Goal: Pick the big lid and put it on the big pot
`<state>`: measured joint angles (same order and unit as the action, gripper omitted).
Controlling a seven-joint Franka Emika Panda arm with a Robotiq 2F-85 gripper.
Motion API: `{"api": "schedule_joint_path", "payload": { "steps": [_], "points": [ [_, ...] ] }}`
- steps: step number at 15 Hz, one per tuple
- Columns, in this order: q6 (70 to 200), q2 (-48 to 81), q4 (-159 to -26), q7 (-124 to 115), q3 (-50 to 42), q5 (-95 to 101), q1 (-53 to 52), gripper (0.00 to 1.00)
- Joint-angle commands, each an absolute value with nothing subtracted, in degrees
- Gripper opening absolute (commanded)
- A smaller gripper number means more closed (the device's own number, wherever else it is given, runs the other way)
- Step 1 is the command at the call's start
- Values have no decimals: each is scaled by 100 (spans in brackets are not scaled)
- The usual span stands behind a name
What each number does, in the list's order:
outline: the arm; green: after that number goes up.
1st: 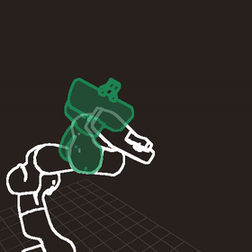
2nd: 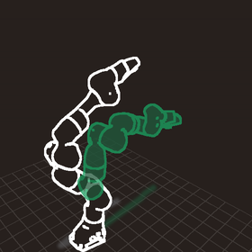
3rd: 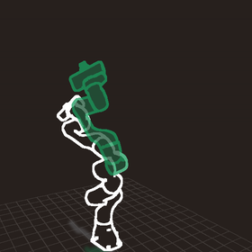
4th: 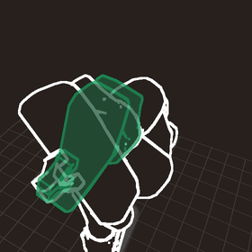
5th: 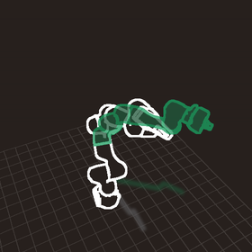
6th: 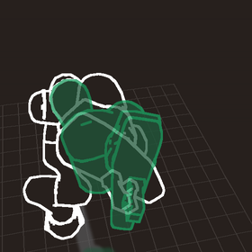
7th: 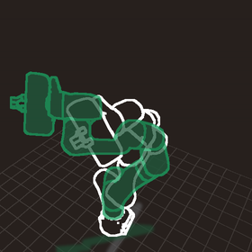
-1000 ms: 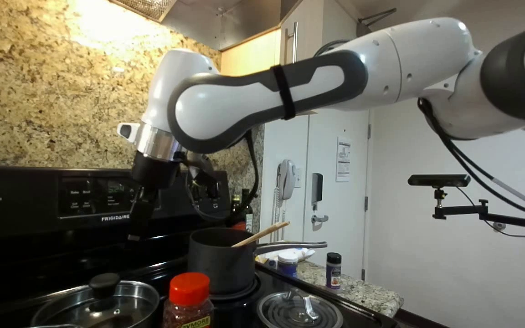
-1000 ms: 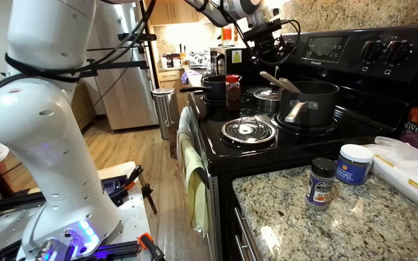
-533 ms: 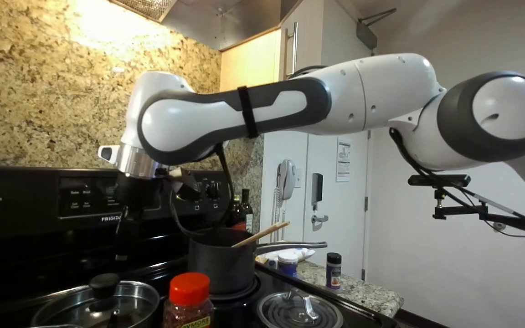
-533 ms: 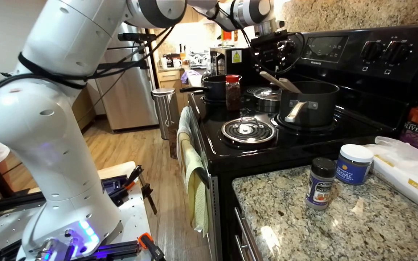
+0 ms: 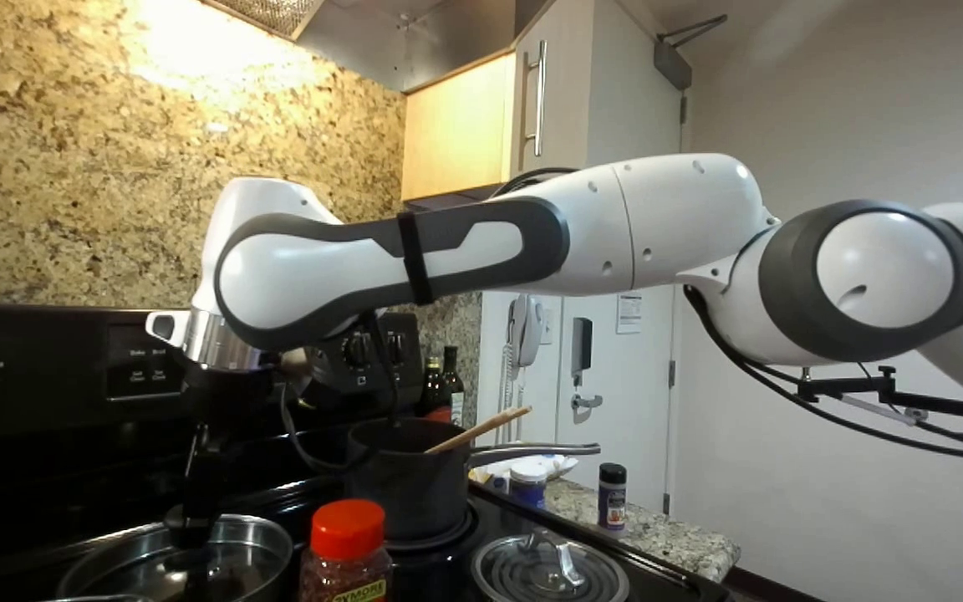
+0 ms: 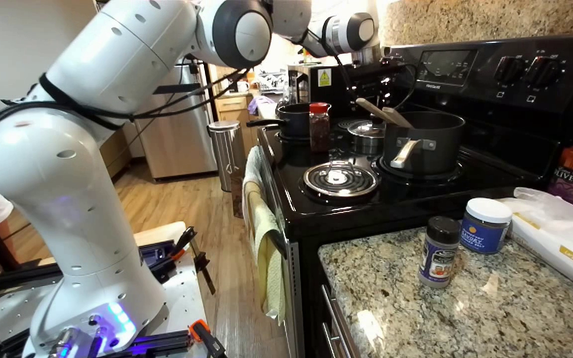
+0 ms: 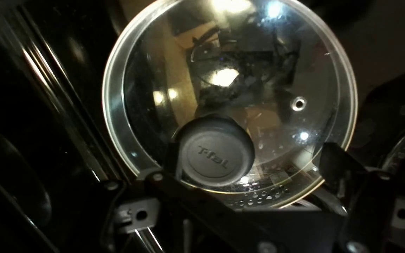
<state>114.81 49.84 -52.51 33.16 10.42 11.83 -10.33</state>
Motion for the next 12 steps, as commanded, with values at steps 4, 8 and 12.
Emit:
{"api": "schedule_joint_path", "payload": {
  "steps": [4,8,12],
  "points": [
    [11206,5470,-4442,3631,1041,1210,-1091,67],
    [11138,5515,-4298,3649,1020,1199,-1083,41],
    [11090,5558,-4206,3665,1015,1193,-1086,15]
  ]
}}
